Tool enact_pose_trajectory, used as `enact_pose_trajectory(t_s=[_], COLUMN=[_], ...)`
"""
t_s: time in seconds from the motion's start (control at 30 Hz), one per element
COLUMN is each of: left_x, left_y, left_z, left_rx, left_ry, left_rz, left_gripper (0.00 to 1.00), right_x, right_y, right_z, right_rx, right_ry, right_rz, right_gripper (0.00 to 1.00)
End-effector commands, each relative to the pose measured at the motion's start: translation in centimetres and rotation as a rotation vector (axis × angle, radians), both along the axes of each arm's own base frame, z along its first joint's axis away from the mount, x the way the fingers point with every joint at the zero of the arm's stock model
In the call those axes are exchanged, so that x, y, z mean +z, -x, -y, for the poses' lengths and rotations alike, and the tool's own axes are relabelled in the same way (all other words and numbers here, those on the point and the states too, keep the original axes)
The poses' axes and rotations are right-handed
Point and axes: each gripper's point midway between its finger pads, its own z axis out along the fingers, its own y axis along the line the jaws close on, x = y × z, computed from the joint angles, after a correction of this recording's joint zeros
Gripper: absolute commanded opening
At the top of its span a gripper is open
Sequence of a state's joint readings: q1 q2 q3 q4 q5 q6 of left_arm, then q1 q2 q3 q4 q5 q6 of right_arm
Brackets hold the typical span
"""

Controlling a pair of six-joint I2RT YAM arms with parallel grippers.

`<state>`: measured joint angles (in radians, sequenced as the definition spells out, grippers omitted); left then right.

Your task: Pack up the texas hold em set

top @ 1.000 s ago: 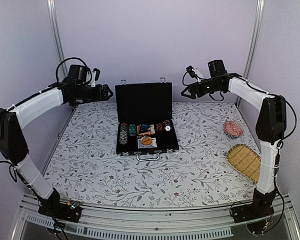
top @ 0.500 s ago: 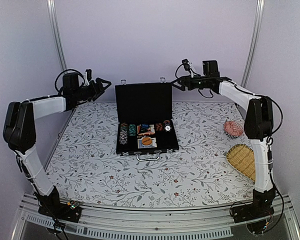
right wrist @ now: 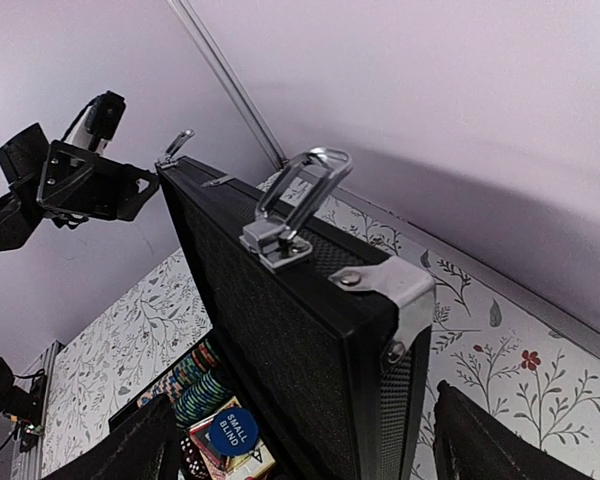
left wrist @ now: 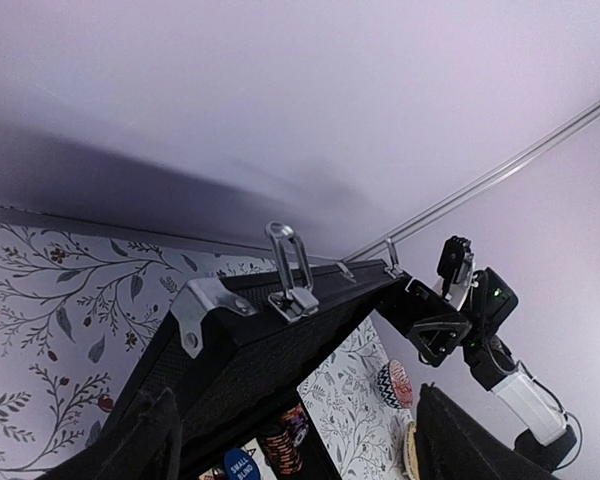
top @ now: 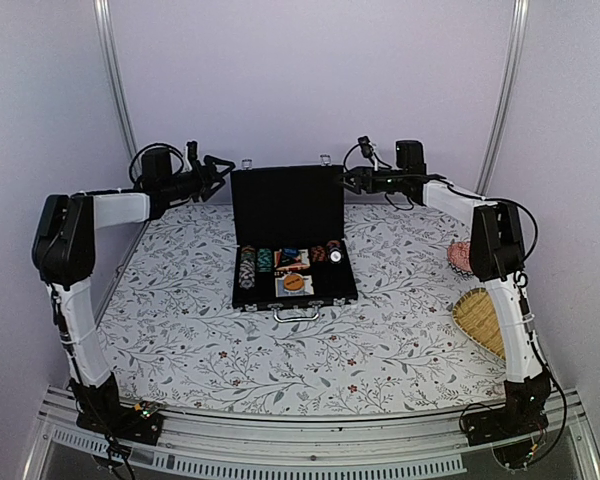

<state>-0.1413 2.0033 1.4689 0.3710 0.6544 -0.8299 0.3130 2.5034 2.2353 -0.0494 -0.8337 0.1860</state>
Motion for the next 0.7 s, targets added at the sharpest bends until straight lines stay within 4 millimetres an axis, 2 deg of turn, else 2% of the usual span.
enact_pose_trajectory(t_s=[0.0,0.2,0.27,0.3,0.33,0.37,0.4,0.43,0.53,0.63,0.67], left_x=[1.4,2.1,2.1,1.9,1.2,2.5,2.5,2.2,1.5,0.5,-0.4], left_y=[0.6,2.3,3.1,3.6,3.9,4.7,5.5,6.1,8.5,12.3,14.0], left_z=[2.9,5.8,6.4,6.7,6.9,6.9,6.9,7.0,7.4,7.8,8.1], left_rx=[-0.097,-0.159,-0.169,-0.174,-0.178,-0.179,-0.181,-0.183,-0.202,-0.243,-0.264], left_ry=[0.029,0.026,0.020,0.017,0.012,0.014,0.012,0.009,0.001,-0.018,-0.040], left_rz=[0.042,0.049,0.047,0.044,0.031,0.057,0.054,0.048,0.024,-0.009,-0.041], left_gripper=[0.80,0.79,0.79,0.79,0.79,0.78,0.79,0.78,0.79,0.78,0.78], right_x=[2.5,3.5,4.2,3.9,4.6,4.6,5.3,5.8,5.3,4.3,4.2], right_y=[1.3,4.4,5.8,6.3,7.1,7.8,8.7,9.5,11.4,13.4,14.1], right_z=[-1.1,-2.4,-2.8,-2.9,-2.9,-3.0,-2.9,-2.8,-2.4,-1.6,-1.4], right_rx=[0.127,0.244,0.275,0.284,0.294,0.305,0.316,0.323,0.344,0.349,0.355], right_ry=[-0.085,-0.075,-0.056,-0.047,-0.046,-0.043,-0.042,-0.041,-0.033,-0.014,-0.001], right_rz=[0.053,0.044,0.064,0.063,0.071,0.074,0.083,0.087,0.054,-0.010,-0.003], right_gripper=[0.87,0.81,0.80,0.79,0.79,0.79,0.78,0.78,0.77,0.77,0.77])
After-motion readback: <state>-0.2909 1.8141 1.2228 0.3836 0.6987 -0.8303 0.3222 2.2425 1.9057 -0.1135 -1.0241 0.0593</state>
